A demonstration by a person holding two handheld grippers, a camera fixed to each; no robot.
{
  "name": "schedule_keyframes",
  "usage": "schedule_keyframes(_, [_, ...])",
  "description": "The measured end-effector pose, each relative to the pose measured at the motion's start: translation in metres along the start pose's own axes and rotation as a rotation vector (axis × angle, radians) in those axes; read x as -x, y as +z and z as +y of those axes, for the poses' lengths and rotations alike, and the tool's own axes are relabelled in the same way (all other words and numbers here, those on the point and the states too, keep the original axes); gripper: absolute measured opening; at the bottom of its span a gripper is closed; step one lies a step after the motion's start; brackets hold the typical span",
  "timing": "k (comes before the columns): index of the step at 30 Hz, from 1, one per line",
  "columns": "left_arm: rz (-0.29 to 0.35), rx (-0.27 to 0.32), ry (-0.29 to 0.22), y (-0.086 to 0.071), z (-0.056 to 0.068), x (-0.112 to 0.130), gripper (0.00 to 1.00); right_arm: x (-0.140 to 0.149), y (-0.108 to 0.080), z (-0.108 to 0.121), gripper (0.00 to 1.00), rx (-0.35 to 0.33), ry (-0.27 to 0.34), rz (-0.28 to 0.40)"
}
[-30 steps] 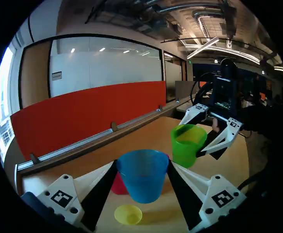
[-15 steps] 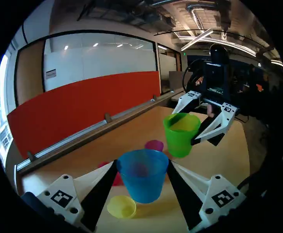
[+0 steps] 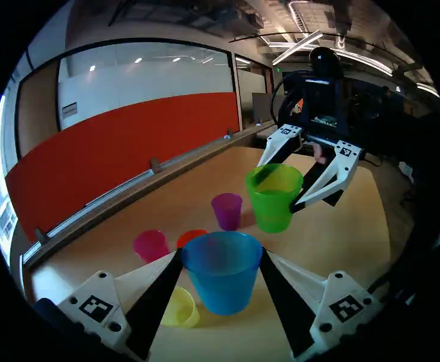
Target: Pour water
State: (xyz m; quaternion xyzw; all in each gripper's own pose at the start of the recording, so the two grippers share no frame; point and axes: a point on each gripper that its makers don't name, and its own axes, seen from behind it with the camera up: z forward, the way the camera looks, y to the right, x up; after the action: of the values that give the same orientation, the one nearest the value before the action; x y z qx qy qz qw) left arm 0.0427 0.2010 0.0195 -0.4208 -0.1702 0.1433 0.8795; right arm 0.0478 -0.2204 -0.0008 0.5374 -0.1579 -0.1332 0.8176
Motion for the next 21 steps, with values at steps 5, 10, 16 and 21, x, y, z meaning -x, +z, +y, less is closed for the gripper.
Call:
schedule_keyframes(5, [-0.027, 0.023, 0.010, 0.005, 0.013, 0.018, 0.89, 0.015, 0.002, -0.003, 0.90, -0.008, -0.002, -0.030])
schedule_keyframes(10, [-0.055, 0.035, 0.020, 0.011, 0.022, 0.034, 0.89, 0.030, 0.004, -0.006, 0.90, -0.013, -0.004, -0.058])
schedule_keyframes(16, [-0.081, 0.053, 0.016, 0.017, 0.031, 0.049, 0.89, 0.049, 0.007, -0.009, 0.90, -0.019, -0.009, -0.088])
schedule_keyframes(21, [-0.099, 0.070, 0.010, 0.022, 0.039, 0.060, 0.89, 0.063, 0.012, -0.011, 0.90, -0.026, -0.005, -0.106])
